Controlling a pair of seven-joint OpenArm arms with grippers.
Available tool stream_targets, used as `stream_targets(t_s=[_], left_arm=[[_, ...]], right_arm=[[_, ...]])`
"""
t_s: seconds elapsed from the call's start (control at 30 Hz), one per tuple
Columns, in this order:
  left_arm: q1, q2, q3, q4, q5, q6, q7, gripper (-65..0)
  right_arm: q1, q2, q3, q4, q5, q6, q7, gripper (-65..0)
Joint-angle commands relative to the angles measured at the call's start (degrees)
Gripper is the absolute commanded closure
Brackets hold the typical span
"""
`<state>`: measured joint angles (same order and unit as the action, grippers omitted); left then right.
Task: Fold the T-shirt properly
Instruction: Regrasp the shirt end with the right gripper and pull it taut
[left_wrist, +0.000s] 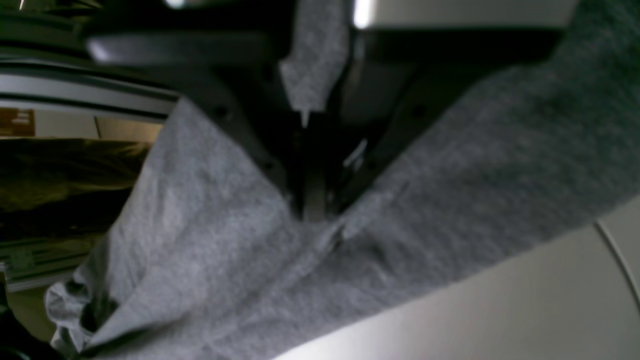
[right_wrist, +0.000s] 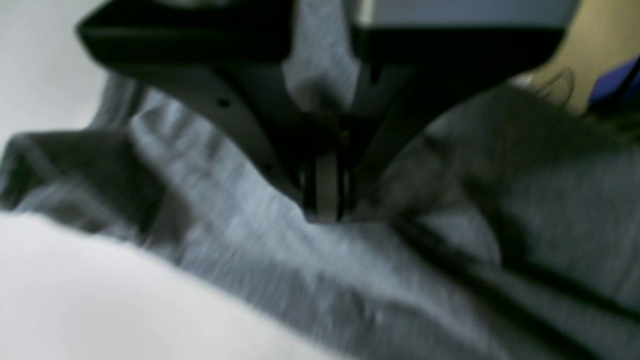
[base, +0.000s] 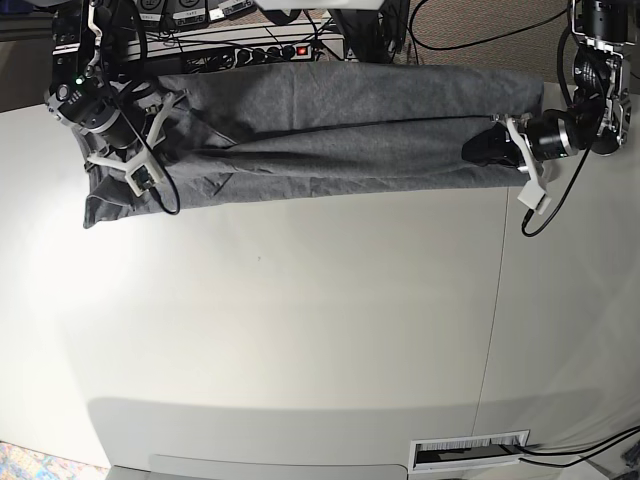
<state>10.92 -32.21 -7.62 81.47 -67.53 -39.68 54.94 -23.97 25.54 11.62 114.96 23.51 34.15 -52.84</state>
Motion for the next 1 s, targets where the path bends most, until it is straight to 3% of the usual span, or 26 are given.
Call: stream_targets(t_s=[0.0, 0.13, 0.37, 0.7, 0.87, 0.97], left_arm=[[-0.4, -0.9, -0.4, 0.7, -1.2, -0.3, -1.0, 0.0], [-0.4, -1.0, -0.4, 0.7, -1.2, -0.3, -0.9, 0.0], [-0.4, -1.0, -0.4, 0.7, -1.2, -0.3, -1.0, 0.0], [-0.9, -1.0, -0.4, 0.7, -1.9, -0.3, -3.4, 0.0], [-3.2, -1.4, -0.5, 0.8, -7.8, -0.3, 3.7, 0.0], [-4.3, -1.4, -0.7, 0.8, -13.0, -0.3, 9.3, -14.0]], right_arm=[[0.2, 0.8, 0.5, -0.5, -0.1, 0.0, 2.8, 0.0], [1.1, 0.8, 0.4, -9.7, -0.9, 0.0, 8.2, 0.0], [7.3, 0.7, 0.4, -24.7, 0.0, 0.0, 9.0, 0.0], [14.8, 0.6, 0.4, -27.3, 0.3, 0.0, 9.1, 0.0], [14.9, 0.6, 0.4, -27.3, 1.5, 0.0, 6.9, 0.0], [14.9, 0.7, 0.4, -27.3, 1.6, 0.0, 6.8, 0.0]])
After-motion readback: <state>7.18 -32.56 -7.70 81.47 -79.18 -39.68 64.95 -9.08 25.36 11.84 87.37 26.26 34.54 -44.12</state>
